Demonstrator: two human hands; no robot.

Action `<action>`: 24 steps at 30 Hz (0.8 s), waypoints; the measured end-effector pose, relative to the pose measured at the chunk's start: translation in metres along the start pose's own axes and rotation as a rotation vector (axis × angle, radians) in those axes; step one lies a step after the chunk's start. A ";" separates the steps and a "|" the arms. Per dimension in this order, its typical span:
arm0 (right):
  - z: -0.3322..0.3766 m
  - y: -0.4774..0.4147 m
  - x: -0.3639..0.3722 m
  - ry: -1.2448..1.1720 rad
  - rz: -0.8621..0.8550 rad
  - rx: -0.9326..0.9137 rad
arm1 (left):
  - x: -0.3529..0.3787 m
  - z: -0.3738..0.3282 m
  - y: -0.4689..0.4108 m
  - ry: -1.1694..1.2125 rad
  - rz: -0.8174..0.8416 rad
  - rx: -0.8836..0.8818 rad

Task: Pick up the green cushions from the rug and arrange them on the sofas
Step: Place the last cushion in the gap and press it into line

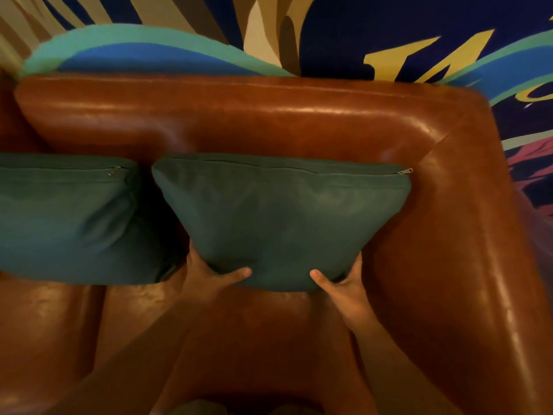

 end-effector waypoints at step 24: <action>0.091 -0.004 0.020 0.425 -0.218 -0.008 | -0.014 -0.111 0.010 -0.254 -0.221 0.022</action>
Point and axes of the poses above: each hand's wrist, its own y-axis away from the middle knuckle, its own x-axis out of the palm, z = x × y, the point moved 10 cm from there along -y, towards the middle knuckle, and after that the axes turned 6 degrees about z, right-handed, at the moved point
